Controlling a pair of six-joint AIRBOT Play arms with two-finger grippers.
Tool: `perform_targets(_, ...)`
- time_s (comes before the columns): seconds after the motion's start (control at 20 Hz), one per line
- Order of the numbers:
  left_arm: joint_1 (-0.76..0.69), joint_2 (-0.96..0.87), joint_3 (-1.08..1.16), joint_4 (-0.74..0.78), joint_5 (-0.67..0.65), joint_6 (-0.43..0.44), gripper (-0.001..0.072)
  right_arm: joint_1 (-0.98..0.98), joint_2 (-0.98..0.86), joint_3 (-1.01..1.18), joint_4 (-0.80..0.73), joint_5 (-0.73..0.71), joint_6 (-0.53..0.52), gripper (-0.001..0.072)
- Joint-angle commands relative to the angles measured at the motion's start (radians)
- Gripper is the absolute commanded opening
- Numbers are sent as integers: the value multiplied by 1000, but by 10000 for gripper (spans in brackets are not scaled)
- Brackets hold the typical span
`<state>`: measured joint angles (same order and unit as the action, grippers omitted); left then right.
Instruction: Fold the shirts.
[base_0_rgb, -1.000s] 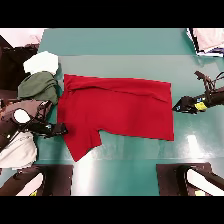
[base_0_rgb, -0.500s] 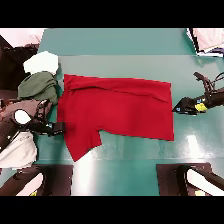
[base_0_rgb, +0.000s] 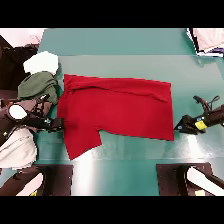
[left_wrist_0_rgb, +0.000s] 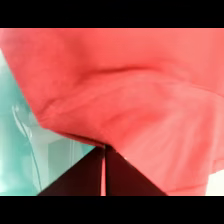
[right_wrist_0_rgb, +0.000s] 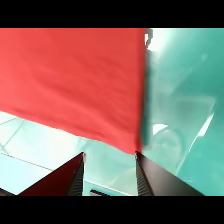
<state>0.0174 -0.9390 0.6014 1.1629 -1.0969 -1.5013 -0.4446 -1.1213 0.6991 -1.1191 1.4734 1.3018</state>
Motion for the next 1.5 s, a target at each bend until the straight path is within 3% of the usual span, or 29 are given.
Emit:
perform_targets(0.0,0,1,13,-20,-1,17,24,-55,0,-116,30,-44,-33,366)
perform_targets(0.15,0,1,14,-20,-3,17,24,1,0,-146,27,-91,-32,365)
perform_targets(0.25,0,1,13,-20,-5,17,24,34,0,-145,26,-98,-32,307)
perform_targets(0.4,0,1,13,-20,-7,17,25,52,0,-145,24,-98,-32,294)
perform_targets(0.45,0,1,13,-19,-7,17,25,52,0,-145,23,-97,-32,161)
perform_targets(0.5,0,1,13,-20,-8,17,25,52,0,-145,19,-95,-32,75)
perform_targets(0.6,0,1,14,-19,-14,17,24,52,0,-144,16,-89,-32,10)
perform_targets(0.85,-23,43,21,-16,-149,35,22,42,42,-67,-145,67,-26,9)
perform_targets(1.1,-216,177,18,-42,-341,-31,23,-76,261,-33,-344,188,-16,9)
perform_targets(1.25,-232,233,34,-109,-329,-40,24,-101,351,-33,-301,172,-16,9)
perform_targets(1.45,-232,232,173,-51,-183,-40,24,-101,323,-12,-63,100,-18,9)
